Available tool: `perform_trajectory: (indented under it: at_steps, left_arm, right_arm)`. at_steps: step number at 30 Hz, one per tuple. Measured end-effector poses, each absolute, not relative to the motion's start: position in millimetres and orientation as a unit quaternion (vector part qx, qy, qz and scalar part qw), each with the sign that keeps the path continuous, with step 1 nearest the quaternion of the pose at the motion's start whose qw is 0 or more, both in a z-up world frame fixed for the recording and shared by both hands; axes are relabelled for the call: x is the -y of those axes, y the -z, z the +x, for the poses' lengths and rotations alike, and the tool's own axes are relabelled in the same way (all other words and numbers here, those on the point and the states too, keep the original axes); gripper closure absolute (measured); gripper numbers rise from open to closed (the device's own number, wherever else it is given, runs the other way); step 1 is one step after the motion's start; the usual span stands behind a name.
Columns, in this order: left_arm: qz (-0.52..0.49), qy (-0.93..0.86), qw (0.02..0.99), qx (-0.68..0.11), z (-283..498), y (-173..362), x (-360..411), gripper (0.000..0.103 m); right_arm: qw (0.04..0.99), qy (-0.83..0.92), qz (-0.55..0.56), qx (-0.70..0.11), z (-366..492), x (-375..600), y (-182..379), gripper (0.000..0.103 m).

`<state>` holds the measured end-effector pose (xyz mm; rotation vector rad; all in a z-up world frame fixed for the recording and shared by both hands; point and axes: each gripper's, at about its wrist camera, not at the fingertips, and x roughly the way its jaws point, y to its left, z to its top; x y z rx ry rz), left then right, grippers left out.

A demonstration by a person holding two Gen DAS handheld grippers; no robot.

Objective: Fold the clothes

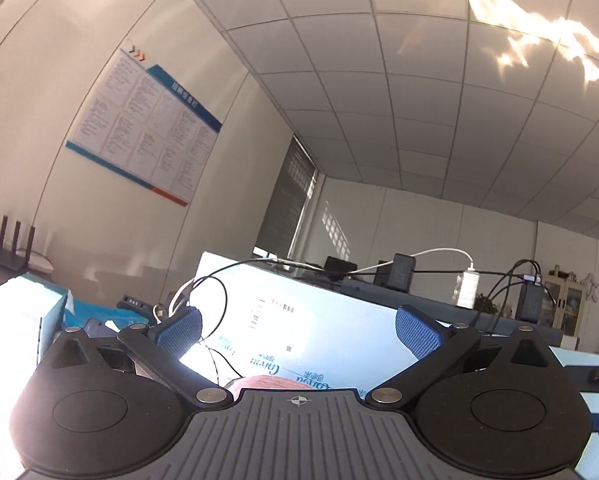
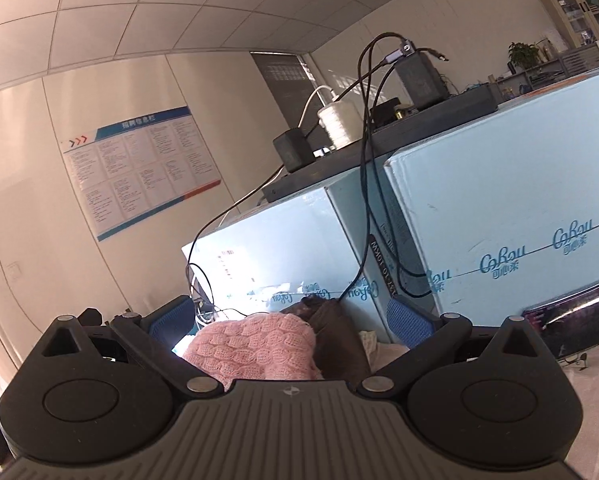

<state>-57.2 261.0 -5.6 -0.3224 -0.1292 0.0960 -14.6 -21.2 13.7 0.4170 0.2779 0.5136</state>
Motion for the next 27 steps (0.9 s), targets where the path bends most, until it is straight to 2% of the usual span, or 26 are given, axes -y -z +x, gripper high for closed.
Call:
perform_trajectory:
  at_steps: [5,10,15,17,19,22,24,26,27]
  left_arm:
    - [-0.277,-0.039,0.960,-0.014,-16,52,-304,0.001]
    - [-0.308,-0.025,0.950,-0.032,19,90,-305,0.005]
    - [-0.321,-0.006,0.946,-0.040,26,110,-309,0.009]
    - [-0.319,0.000,0.947,-0.041,29,112,-307,0.016]
    - [-0.307,-0.001,0.951,-0.048,32,115,-303,0.030]
    - [-0.291,-0.004,0.955,-0.048,33,118,-299,0.045]
    - [-0.286,-0.005,0.957,-0.044,32,119,-297,0.051]
    - [-0.285,-0.006,0.958,-0.043,31,120,-296,0.056]
    - [-0.280,-0.006,0.959,-0.042,31,120,-295,0.059]
  right_arm:
    - [0.917,-0.286,0.213,-0.179,23,-4,11,0.002]
    - [0.879,-0.322,0.255,-0.241,60,-18,44,0.002]
    - [0.869,-0.321,0.263,-0.270,87,-34,71,0.002]
    - [0.859,-0.322,0.278,-0.283,99,-41,83,0.004]
    - [0.849,-0.328,0.292,-0.293,108,-48,92,0.007]
    - [0.839,-0.340,0.301,-0.299,113,-61,102,0.009]
    - [0.849,-0.328,0.293,-0.292,110,-68,105,0.019]
    - [0.852,-0.328,0.287,-0.291,108,-73,106,0.043]
    - [0.852,-0.329,0.285,-0.291,107,-74,106,0.048]
